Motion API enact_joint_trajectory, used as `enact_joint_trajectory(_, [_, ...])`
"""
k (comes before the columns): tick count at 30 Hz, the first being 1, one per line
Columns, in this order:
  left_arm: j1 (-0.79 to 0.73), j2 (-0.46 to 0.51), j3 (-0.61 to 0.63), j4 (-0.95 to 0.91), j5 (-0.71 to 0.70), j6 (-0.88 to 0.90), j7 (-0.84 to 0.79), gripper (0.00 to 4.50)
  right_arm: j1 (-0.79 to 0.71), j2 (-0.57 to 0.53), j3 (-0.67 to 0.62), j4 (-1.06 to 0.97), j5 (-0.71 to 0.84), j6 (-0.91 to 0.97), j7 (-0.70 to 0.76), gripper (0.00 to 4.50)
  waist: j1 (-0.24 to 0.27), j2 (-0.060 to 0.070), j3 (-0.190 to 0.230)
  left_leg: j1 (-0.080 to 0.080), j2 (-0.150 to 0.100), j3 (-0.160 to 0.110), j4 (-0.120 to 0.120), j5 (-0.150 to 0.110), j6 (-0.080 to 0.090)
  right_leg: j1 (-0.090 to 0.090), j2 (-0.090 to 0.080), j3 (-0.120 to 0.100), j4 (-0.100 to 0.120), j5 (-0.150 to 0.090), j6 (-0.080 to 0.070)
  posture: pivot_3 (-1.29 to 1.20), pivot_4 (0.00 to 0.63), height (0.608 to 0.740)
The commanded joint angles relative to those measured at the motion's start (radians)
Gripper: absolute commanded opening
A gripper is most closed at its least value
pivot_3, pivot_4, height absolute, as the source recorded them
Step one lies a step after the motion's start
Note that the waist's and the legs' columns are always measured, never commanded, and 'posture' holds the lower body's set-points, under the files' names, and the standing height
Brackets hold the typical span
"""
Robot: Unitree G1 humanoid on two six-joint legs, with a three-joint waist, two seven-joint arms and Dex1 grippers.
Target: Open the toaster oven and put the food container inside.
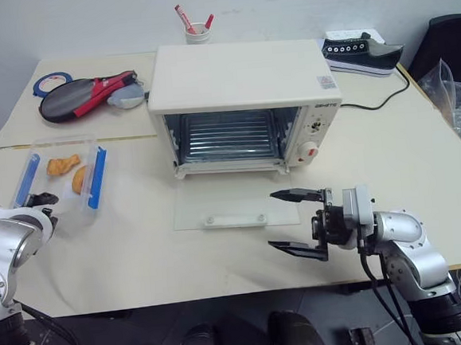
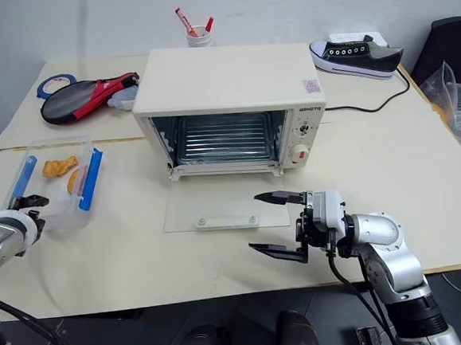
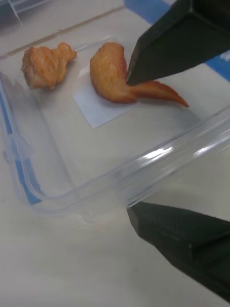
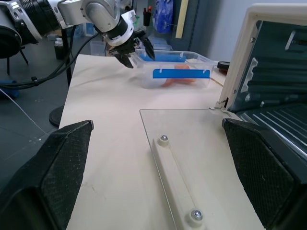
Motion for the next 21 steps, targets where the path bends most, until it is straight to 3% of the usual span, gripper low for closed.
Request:
enact_joint_trajectory(1, [0.030,0.039,0.041,0.029,0.033,0.028,-0.025,2.72,0.000,-0.010,-0.025,-0.044,0.021,0.003,-0.009,4.50,-0.001,0.000,0.000,0.000,0.000,0.000,0.000,0.000,0.000,0.000,0.000,0.000,0.000,0.000,0.000,0.00,0.150,0.740])
enact_joint_trajectory(9, [0.038,0.075,0.070,0.068,0.067,0.080,-0.067,0.43,-0.008,-0.016,-0.028,-0.040,0.018,0.010,-0.009,4.50,0.000,0.000,0.000,0.000,0.000,0.001,0.000,0.000,0.000,0.000,0.000,0.001,0.000,0.000,0.000,0.00,0.150,0.740])
enact_joint_trajectory(11, [0.041,0.102,0.077,0.091,0.094,0.107,-0.106,0.18,-0.014,-0.020,-0.031,-0.034,0.018,0.011,-0.008,4.50,0.000,0.000,0.000,0.000,0.000,0.001,0.000,0.000,0.000,-0.001,0.000,0.001,0.000,0.000,0.000,0.00,0.150,0.740])
enact_joint_trajectory(16, [0.039,0.204,0.086,0.123,0.149,0.207,-0.252,0.18,-0.003,-0.038,-0.037,-0.039,0.022,0.018,-0.005,4.50,-0.001,0.000,0.000,0.000,0.001,0.002,0.000,0.000,-0.001,-0.002,0.001,0.001,0.001,0.000,0.000,0.00,0.150,0.740])
enact_joint_trajectory(21, [0.072,0.424,0.072,0.143,0.127,0.493,-0.611,0.18,0.014,-0.059,-0.082,-0.058,0.026,0.023,-0.036,4.50,0.001,-0.002,0.001,-0.002,0.001,0.003,-0.001,0.000,-0.001,-0.004,0.001,0.001,0.001,0.000,0.000,0.00,0.150,0.740])
